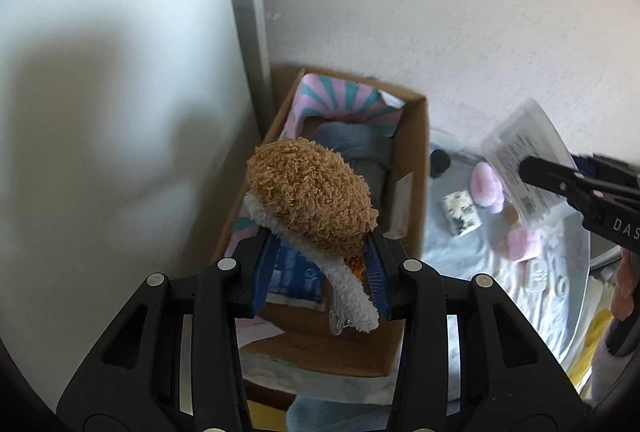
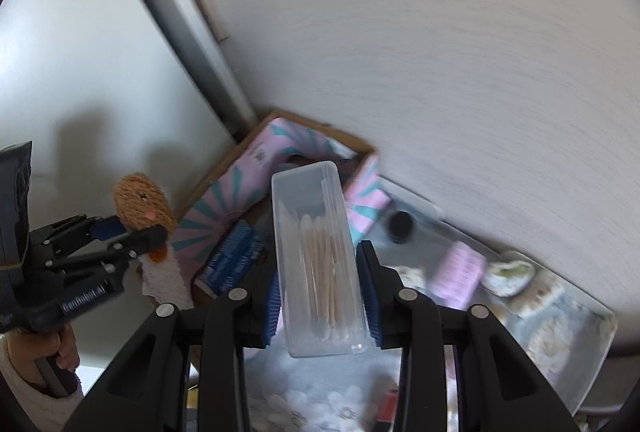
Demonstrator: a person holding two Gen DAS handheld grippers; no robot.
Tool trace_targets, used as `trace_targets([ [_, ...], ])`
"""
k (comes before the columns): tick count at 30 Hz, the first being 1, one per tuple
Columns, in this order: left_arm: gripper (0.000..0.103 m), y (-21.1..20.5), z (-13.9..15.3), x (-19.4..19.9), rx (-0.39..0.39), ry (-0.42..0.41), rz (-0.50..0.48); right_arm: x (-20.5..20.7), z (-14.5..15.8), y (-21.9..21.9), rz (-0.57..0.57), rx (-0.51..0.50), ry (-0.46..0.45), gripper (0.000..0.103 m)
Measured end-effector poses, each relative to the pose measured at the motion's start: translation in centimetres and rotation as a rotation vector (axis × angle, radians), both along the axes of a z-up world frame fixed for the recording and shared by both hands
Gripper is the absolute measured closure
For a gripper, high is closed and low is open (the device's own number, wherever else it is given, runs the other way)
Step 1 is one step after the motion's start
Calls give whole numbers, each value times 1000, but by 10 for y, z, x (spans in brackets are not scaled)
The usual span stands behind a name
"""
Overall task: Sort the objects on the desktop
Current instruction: 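Carry both items into the striped box and open both grippers, then move both tools back over the table toward the white tissue pack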
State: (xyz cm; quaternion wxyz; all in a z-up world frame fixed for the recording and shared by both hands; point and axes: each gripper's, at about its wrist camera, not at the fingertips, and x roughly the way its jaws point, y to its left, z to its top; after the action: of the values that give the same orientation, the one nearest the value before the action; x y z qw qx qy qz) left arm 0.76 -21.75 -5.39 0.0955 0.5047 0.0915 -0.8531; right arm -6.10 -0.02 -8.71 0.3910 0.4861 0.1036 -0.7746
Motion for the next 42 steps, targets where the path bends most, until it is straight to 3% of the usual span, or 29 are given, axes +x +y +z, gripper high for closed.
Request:
trace_targets([
  [14, 66, -23, -53, 6, 53, -112, -31, 0, -52, -110, 133, 54, -76, 71],
  [27, 63, -24, -75, 2, 78, -140, -81, -12, -79, -140, 140, 54, -110, 69],
  [28, 53, -24, -77, -1, 92, -130, -100, -13, -80, -140, 141, 42, -122, 57],
  [29, 26, -22, -79, -2, 117, -128, -127, -15, -80, -140, 141, 27, -137, 47],
  [30, 6, -20, -81, -2, 127, -135, -141, -19, -80, -139, 128, 10, -151, 28],
  [31, 1, -18, -83, -2, 121, -135, -150, -21, -79, -137, 112, -3, -151, 18],
  [35, 0, -6, -95, 2, 63, -144, -181, -31, -70, -117, 17, -64, -134, 18],
  [42, 0, 1, -109, -1, 45, -134, -198, -34, -66, -96, -21, -51, -113, 18],
])
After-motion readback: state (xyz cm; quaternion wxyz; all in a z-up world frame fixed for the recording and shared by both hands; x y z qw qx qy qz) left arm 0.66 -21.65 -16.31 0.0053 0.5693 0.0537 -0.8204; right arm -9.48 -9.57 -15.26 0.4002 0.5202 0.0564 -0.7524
